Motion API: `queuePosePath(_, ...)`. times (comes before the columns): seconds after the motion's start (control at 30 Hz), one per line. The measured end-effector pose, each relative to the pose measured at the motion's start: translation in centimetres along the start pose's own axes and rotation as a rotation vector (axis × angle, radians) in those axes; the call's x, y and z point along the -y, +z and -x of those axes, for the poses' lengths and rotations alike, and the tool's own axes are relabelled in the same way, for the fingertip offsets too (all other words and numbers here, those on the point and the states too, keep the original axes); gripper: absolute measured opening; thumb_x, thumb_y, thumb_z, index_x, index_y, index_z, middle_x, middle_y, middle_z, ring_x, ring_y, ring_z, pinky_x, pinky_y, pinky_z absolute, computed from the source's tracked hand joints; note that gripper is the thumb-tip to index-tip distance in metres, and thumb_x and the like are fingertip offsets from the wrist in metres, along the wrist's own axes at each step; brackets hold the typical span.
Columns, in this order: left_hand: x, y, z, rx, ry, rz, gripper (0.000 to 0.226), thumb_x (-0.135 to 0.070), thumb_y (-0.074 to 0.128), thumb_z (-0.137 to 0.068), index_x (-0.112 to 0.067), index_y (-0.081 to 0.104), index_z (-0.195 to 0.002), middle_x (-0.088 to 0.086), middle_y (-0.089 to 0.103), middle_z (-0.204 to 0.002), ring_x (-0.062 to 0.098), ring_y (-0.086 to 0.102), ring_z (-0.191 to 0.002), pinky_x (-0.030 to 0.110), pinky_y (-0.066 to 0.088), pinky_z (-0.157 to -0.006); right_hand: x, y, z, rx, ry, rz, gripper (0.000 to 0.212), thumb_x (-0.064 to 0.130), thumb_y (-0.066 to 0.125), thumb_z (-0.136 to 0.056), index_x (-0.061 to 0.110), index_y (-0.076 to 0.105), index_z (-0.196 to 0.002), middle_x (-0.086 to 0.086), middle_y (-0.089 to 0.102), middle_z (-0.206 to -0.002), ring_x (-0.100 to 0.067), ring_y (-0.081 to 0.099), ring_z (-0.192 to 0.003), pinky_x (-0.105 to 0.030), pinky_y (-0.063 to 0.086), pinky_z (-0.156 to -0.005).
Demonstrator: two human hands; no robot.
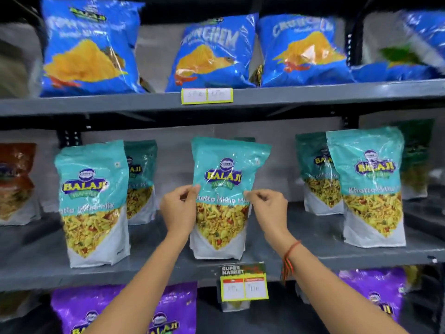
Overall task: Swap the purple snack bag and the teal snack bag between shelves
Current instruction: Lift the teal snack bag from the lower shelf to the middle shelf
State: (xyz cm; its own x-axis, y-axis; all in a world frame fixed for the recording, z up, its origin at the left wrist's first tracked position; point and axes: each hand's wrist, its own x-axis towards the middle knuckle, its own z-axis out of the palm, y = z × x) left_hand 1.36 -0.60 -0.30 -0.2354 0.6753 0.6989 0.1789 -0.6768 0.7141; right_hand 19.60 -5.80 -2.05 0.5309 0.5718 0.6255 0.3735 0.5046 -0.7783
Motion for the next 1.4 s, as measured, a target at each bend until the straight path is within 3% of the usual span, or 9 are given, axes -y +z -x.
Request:
queuePosePath(0.17, 2.6, -0.4, -0.2, 0.032, -0.049, -0.011, 0.02, -0.03, 0.07, -0.087, -0.011, 0.077, -0.087, 0.005, 0.075, -0.082, 0.022, 0.067, -0.079, 0.037, 0.052, -0.075, -0.4, 0.7, 0.5, 0.055, -0.018, 0.01, 0.034, 0.027, 0.074, -0.085, 0.02, 0.066, -0.053, 0.017, 0.053, -0.042, 0.003, 0.044, -0.046, -0.017, 0.035, -0.052)
queuePosePath(0.3, 3.3, -1.7, -0.1, 0.242, -0.123, 0.094, 0.016, -0.038, 0.072, -0.084, -0.024, 0.073, -0.091, 0.002, 0.076, -0.093, 0.003, 0.066, -0.078, 0.029, 0.054, -0.072, -0.5, -0.2, 1.4, 0.12, 0.05, -0.033, 0.024, 0.039, 0.074, -0.084, 0.015, 0.078, -0.087, 0.011, 0.076, -0.076, 0.002, 0.065, -0.069, -0.018, 0.047, -0.067)
queuePosePath(0.37, 3.4, -2.7, 0.4, 0.417, -0.233, 0.112, 0.051, -0.041, 0.077, -0.073, -0.022, 0.063, -0.119, -0.001, 0.07, -0.113, 0.002, 0.065, -0.095, 0.018, 0.051, -0.079, -1.2, -1.1, 2.1, 0.235, 0.144, 0.019, 0.049, 0.049, 0.077, -0.078, 0.02, 0.07, -0.116, 0.004, 0.075, -0.105, -0.004, 0.07, -0.091, -0.018, 0.051, -0.076)
queuePosePath(0.43, 4.3, -3.9, 0.9, 0.63, -0.358, 0.004, 0.084, -0.038, 0.083, -0.067, -0.023, 0.042, -0.139, -0.004, 0.059, -0.125, 0.011, 0.056, -0.114, 0.024, 0.044, -0.093, -2.3, -2.0, 2.8, 0.404, 0.183, 0.151, 0.078, 0.054, 0.08, -0.071, 0.025, 0.052, -0.138, 0.004, 0.066, -0.126, -0.011, 0.067, -0.11, -0.022, 0.052, -0.087)
queuePosePath(0.53, 6.2, -5.0, 2.3, 0.877, -0.411, -0.149, 0.092, -0.034, 0.092, -0.059, -0.022, 0.042, -0.136, -0.003, 0.065, -0.124, 0.013, 0.062, -0.115, 0.026, 0.047, -0.093, -3.4, -2.6, 4.1, 0.597, 0.173, 0.367, 0.102, 0.059, 0.081, -0.067, 0.025, 0.033, -0.149, 0.001, 0.059, -0.141, -0.017, 0.061, -0.123, -0.036, 0.052, -0.101)
queuePosePath(0.63, 7.1, -4.7, 3.0, 0.827, -0.39, -0.151, 0.086, -0.043, 0.091, -0.046, -0.024, 0.056, -0.122, -0.001, 0.073, -0.115, 0.013, 0.068, -0.107, 0.034, 0.053, -0.098, -3.7, -2.2, 4.9, 0.664, 0.074, 0.523, 0.105, 0.07, 0.075, -0.061, 0.026, 0.032, -0.146, 0.0, 0.065, -0.135, -0.02, 0.065, -0.116, -0.041, 0.055, -0.095)
queuePosePath(0.77, 7.0, -4.0, 3.0, 0.795, -0.376, -0.147, 0.085, -0.047, 0.091, -0.042, -0.025, 0.061, -0.118, -0.001, 0.075, -0.112, 0.013, 0.07, -0.104, 0.035, 0.054, -0.096, -3.6, -2.1, 4.8, 0.658, 0.049, 0.53, 0.092, 0.058, 0.08, -0.067, 0.023, 0.039, -0.142, -0.001, 0.066, -0.13, -0.022, 0.065, -0.112, -0.04, 0.055, -0.093)
queuePosePath(1.3, 4.9, 0.0, 5.3, 0.741, -0.323, -0.275, 0.08, -0.053, 0.088, -0.054, -0.029, 0.056, -0.123, -0.006, 0.067, -0.127, 0.014, 0.064, -0.112, 0.041, 0.052, -0.099, -4.2, -5.2, 2.4, 0.648, 0.242, 0.47, 0.08, 0.035, 0.086, -0.071, 0.017, 0.046, -0.139, -0.004, 0.061, -0.14, -0.013, 0.055, -0.109, -0.024, 0.043, -0.093)
queuePosePath(1.4, 4.5, -0.5, 6.0, 0.707, -0.269, -0.381, 0.098, -0.066, 0.083, -0.049, -0.026, 0.05, -0.132, -0.004, 0.065, -0.132, 0.018, 0.064, -0.116, 0.044, 0.053, -0.099, -3.8, -5.1, 3.5, 0.576, 0.192, 0.495, 0.088, 0.037, 0.085, -0.073, 0.016, 0.04, -0.145, -0.005, 0.057, -0.145, -0.016, 0.056, -0.117, -0.025, 0.043, -0.095)
